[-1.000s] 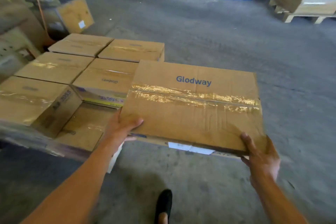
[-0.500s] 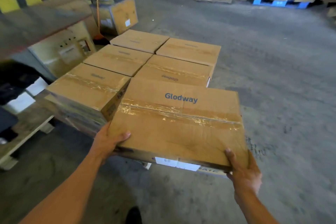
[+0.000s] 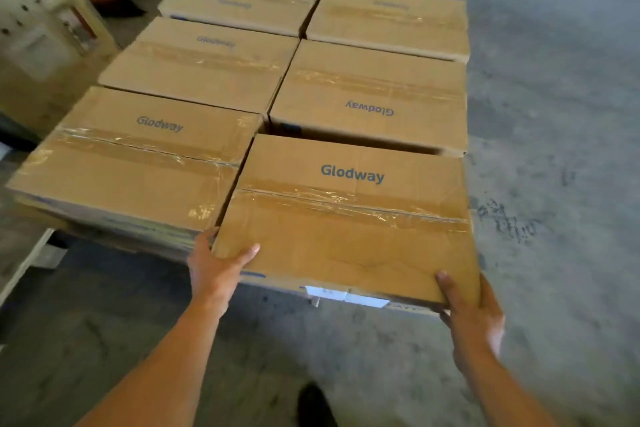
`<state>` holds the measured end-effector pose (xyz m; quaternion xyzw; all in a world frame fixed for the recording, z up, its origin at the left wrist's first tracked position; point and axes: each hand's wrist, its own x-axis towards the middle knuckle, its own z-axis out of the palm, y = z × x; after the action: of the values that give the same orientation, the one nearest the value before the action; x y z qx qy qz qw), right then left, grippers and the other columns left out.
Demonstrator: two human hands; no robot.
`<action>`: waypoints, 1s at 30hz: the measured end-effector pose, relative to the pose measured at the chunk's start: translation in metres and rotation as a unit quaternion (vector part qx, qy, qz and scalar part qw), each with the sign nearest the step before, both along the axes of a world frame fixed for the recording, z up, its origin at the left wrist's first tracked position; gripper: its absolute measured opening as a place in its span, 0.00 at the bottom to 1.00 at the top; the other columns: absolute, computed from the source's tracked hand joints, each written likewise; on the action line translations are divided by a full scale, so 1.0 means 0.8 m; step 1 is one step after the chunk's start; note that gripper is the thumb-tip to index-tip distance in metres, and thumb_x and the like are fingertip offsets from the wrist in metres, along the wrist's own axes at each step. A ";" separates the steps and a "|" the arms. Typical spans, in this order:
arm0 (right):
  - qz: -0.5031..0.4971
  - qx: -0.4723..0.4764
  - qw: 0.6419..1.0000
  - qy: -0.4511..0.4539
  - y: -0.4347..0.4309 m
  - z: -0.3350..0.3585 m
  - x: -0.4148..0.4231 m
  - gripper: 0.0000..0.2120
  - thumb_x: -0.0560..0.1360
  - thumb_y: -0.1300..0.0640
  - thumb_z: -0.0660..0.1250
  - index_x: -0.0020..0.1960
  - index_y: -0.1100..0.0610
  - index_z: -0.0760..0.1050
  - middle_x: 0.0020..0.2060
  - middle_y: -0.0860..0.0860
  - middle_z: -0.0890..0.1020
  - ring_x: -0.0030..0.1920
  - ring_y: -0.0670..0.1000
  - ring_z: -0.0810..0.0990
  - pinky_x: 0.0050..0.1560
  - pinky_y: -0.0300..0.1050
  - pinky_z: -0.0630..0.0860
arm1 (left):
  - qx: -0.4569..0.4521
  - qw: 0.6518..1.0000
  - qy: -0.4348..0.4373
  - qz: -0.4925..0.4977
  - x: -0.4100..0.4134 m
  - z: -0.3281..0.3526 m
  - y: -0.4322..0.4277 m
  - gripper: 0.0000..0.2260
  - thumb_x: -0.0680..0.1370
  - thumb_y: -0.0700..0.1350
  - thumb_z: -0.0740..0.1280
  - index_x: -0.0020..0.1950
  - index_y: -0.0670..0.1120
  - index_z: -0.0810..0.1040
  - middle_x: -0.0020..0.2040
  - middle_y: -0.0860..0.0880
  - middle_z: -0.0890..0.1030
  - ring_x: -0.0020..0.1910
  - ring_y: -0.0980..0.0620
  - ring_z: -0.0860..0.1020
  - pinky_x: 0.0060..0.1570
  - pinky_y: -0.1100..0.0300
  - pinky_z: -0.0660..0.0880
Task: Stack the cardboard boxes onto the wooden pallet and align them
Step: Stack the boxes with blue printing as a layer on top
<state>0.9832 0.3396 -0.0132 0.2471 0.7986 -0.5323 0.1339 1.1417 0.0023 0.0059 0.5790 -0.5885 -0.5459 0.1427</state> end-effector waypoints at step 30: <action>0.431 0.185 0.863 0.185 -0.025 0.042 -0.178 0.29 0.77 0.50 0.73 0.74 0.55 0.70 0.73 0.55 0.73 0.72 0.59 0.71 0.69 0.55 0.68 | -0.173 0.947 -0.164 0.214 -0.099 0.021 0.041 0.43 0.68 0.40 0.81 0.75 0.44 0.58 0.75 0.35 0.60 0.70 0.32 0.64 0.69 0.39 0.67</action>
<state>0.8404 0.3193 0.0203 -0.2050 0.9192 -0.3002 0.1513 1.0627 0.0351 0.0224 0.7392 -0.5516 -0.2897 0.2557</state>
